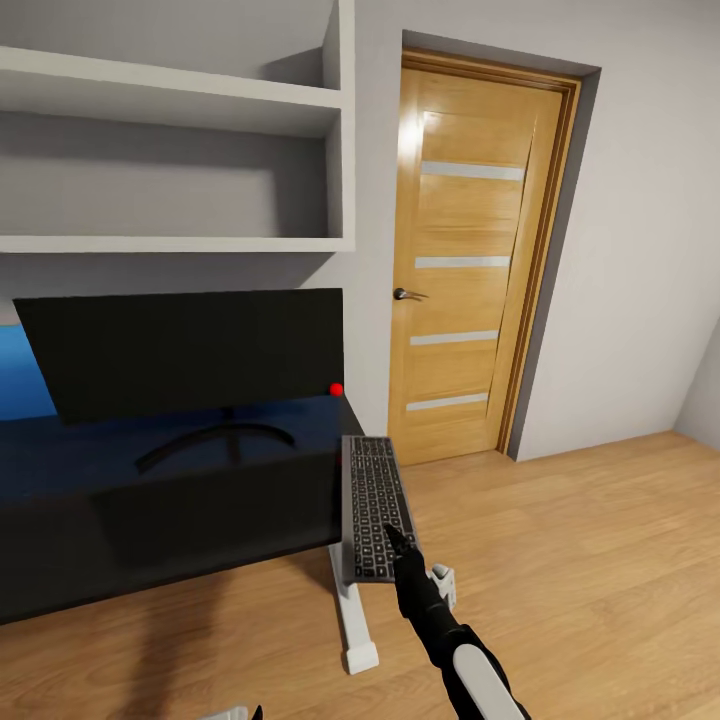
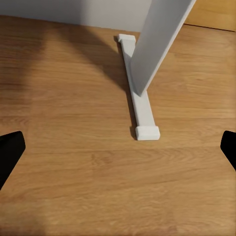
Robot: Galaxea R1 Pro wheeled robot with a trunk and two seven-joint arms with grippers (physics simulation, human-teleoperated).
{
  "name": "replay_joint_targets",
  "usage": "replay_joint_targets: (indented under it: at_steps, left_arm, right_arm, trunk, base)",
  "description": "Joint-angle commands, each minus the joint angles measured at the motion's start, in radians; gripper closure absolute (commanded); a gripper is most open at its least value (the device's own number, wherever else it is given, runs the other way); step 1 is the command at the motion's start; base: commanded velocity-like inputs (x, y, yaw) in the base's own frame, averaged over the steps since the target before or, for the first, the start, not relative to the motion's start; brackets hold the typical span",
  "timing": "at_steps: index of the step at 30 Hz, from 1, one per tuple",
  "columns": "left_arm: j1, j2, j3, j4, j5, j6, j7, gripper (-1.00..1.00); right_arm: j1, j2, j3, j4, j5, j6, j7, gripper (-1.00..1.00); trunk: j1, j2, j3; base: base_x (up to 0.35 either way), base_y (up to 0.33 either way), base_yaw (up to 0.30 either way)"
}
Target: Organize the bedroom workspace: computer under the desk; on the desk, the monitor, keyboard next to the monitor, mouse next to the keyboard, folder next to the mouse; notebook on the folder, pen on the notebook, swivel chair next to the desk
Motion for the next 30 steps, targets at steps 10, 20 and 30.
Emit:
replay_joint_targets:
  at_steps: [10,20,30]
  left_arm:
    - [-0.001,0.001,-0.002,0.000,0.008,-0.006,0.002,-1.00]
    - [-0.001,0.002,-0.002,0.000,0.008,-0.007,0.002,-1.00]
    - [-0.001,0.004,-0.002,0.000,0.008,-0.008,0.002,-1.00]
  right_arm:
    - [0.000,-0.003,-0.001,-0.001,-0.009,0.002,0.001,-1.00]
    - [0.000,-0.004,-0.001,0.002,-0.008,0.003,0.000,-1.00]
    - [0.000,0.001,-0.001,0.083,-0.013,0.005,-0.006,-1.00]
  trunk:
    - [0.000,0.000,-0.001]
    - [0.000,0.000,-0.001]
    - [0.000,0.000,-0.001]
  base:
    - [-0.058,-0.035,0.000]
    - [-0.004,-0.002,0.000]
    - [0.000,0.000,0.000]
